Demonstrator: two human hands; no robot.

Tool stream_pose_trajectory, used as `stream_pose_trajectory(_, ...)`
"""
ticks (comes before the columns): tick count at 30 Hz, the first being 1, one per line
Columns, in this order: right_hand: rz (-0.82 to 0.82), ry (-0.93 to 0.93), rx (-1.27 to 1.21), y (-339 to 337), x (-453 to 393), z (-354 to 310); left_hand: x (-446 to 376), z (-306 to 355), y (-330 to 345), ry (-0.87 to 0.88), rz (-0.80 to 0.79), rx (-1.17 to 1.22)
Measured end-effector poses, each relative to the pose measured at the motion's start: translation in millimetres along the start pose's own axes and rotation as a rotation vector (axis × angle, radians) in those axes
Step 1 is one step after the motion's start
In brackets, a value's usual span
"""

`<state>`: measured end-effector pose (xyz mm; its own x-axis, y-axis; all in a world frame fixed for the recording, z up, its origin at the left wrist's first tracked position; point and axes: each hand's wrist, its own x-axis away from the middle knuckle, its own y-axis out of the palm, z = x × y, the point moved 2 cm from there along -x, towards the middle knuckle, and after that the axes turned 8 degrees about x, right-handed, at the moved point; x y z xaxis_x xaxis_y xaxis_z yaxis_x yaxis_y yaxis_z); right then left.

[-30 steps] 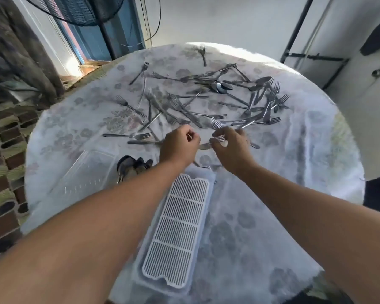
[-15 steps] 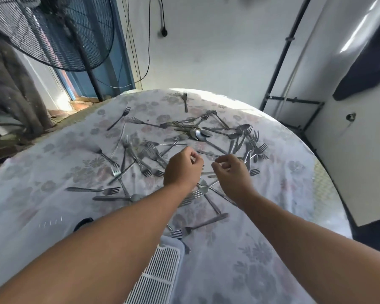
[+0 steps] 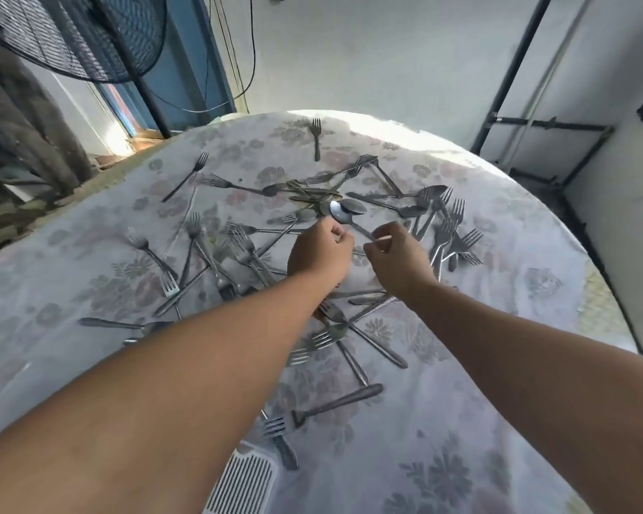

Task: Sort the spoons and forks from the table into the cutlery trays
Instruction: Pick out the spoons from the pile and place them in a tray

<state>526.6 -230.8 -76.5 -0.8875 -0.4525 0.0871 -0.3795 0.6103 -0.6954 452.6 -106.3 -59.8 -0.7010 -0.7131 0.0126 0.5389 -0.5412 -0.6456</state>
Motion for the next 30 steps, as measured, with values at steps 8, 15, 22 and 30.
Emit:
stream_pose_trajectory(8, -0.141, -0.128, 0.368, 16, -77, 22, -45, -17, 36, 0.030, -0.008, -0.239)
stream_pose_trajectory(15, -0.144, -0.176, 0.592, 32, -115, 33, -97, -20, 38, 0.103, -0.017, -0.631)
stream_pose_trajectory(22, -0.190, -0.184, 0.615, 36, -123, 27, -144, -21, 36, 0.228, -0.073, -0.948)
stream_pose_trajectory(30, 0.073, -0.260, 0.549, 27, -113, 33, -154, -33, 32, 0.339, -0.090, -0.768)
